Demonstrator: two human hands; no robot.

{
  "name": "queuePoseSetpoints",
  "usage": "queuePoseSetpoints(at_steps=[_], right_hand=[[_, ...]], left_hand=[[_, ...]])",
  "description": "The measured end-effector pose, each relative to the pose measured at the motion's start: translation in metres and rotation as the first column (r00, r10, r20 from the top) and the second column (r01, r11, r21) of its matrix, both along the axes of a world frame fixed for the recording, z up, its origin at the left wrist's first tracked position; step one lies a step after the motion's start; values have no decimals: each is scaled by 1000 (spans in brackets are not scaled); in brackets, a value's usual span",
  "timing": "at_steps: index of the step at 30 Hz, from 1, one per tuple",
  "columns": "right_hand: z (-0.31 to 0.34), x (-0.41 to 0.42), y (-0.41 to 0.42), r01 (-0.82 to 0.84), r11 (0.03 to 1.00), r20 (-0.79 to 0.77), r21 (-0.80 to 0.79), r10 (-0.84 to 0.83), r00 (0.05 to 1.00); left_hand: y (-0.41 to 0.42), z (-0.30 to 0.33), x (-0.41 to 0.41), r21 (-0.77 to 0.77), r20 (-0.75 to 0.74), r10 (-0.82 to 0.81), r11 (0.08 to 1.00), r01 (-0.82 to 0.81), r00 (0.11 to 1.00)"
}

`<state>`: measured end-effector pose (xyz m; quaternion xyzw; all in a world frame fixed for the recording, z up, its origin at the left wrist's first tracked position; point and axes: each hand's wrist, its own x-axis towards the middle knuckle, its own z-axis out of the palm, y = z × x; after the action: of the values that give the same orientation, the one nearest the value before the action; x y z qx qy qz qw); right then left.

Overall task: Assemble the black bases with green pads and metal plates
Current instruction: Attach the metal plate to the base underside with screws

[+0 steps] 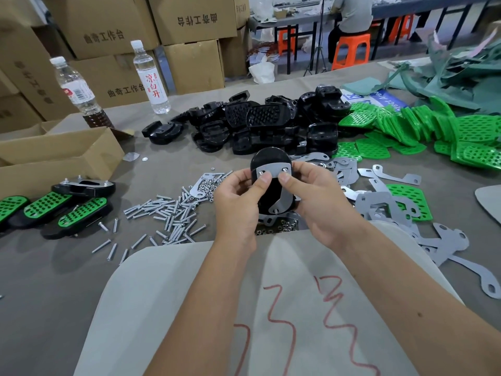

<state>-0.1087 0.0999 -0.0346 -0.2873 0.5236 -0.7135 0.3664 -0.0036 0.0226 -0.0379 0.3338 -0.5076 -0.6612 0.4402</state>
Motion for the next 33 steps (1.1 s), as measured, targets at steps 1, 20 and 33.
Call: queuePoseSetpoints(at_steps=[1, 20, 33], right_hand=[[0, 0, 0, -11, 1000, 2, 1, 11, 1000], [-2, -4, 1, 32, 999, -161, -35, -37, 986], [-2, -9, 3, -97, 994, -190, -48, 86, 978]], left_hand=[[-1, 0, 0, 1, 2, -18, 1000, 18, 1000], [-8, 4, 8, -87, 21, -86, 992, 88, 996], [-10, 7, 9, -209, 81, -40, 976, 57, 996]])
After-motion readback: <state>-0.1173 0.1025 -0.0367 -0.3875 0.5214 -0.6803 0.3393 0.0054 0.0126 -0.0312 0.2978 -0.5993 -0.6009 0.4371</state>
